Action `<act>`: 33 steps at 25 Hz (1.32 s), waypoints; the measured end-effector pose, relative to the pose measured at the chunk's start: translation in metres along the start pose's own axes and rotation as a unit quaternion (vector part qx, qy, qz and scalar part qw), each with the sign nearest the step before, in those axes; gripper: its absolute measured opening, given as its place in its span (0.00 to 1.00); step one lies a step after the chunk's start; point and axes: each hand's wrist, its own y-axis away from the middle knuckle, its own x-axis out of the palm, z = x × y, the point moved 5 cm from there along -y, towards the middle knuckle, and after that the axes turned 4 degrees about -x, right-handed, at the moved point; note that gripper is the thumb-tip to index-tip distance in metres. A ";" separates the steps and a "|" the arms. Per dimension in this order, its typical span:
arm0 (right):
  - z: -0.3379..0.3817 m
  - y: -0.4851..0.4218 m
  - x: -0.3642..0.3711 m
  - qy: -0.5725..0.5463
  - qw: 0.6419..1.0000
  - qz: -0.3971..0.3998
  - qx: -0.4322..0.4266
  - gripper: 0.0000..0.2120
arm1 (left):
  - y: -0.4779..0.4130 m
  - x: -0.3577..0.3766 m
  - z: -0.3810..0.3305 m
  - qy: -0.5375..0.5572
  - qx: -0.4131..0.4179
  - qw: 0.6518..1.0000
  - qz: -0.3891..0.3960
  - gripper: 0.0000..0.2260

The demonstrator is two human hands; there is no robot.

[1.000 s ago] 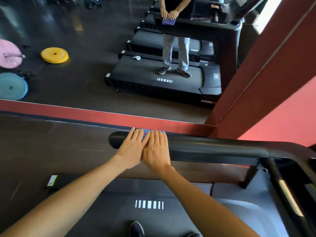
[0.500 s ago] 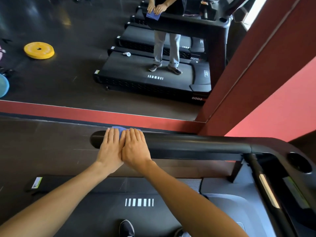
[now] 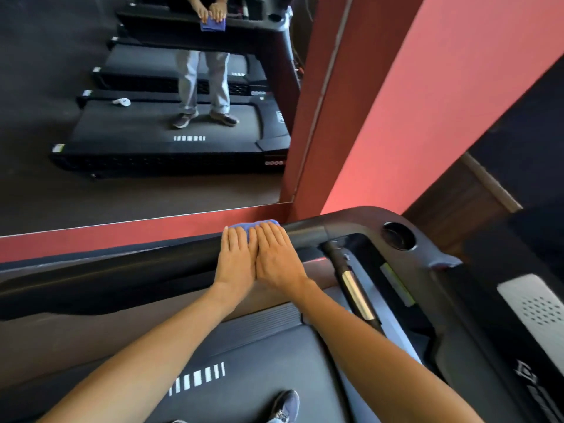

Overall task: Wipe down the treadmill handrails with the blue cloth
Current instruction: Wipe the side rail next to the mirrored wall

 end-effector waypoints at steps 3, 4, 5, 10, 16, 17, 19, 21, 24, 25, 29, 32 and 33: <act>-0.068 0.022 -0.015 0.056 0.997 0.038 0.031 0.24 | -0.037 -0.025 -0.064 0.019 0.027 0.999 -0.015 0.28; -0.087 0.028 -0.017 0.074 0.995 0.060 0.039 0.25 | -0.046 -0.032 -0.078 0.029 0.031 0.999 -0.007 0.28; -0.101 0.033 -0.018 0.090 0.992 0.080 0.042 0.27 | -0.053 -0.037 -0.090 0.045 0.031 0.999 0.004 0.29; -0.114 0.036 -0.021 0.093 0.988 0.091 0.087 0.27 | -0.061 -0.039 -0.097 0.076 0.046 0.996 -0.012 0.33; -0.052 0.018 -0.007 0.071 0.989 0.062 0.114 0.25 | -0.029 -0.019 -0.039 0.112 0.045 0.993 -0.006 0.37; -0.031 0.010 -0.004 0.058 0.990 0.054 0.114 0.25 | -0.019 -0.013 -0.020 0.119 0.042 0.992 -0.002 0.37; 0.019 -0.005 0.004 0.044 0.993 0.041 0.097 0.27 | 0.003 0.002 0.024 0.117 0.033 0.993 0.005 0.37; 0.072 -0.019 0.016 0.045 0.996 0.034 0.073 0.28 | 0.026 0.025 0.069 0.118 0.025 0.993 0.009 0.36; 0.163 -0.041 0.036 0.053 0.995 0.053 0.060 0.29 | 0.066 0.065 0.142 0.117 0.010 0.993 -0.001 0.38; 0.186 -0.045 0.043 0.056 0.995 0.064 0.059 0.29 | 0.077 0.074 0.162 0.116 0.009 0.993 -0.001 0.38; 0.273 -0.073 0.062 0.042 0.995 0.090 0.023 0.31 | 0.120 0.101 0.243 0.128 -0.005 0.992 -0.012 0.40; 0.334 -0.095 0.071 0.027 0.995 0.094 -0.018 0.29 | 0.151 0.115 0.297 0.158 -0.046 0.985 -0.047 0.41; 0.348 -0.101 0.072 0.018 0.995 0.096 -0.024 0.28 | 0.158 0.118 0.311 0.164 -0.055 0.984 -0.049 0.41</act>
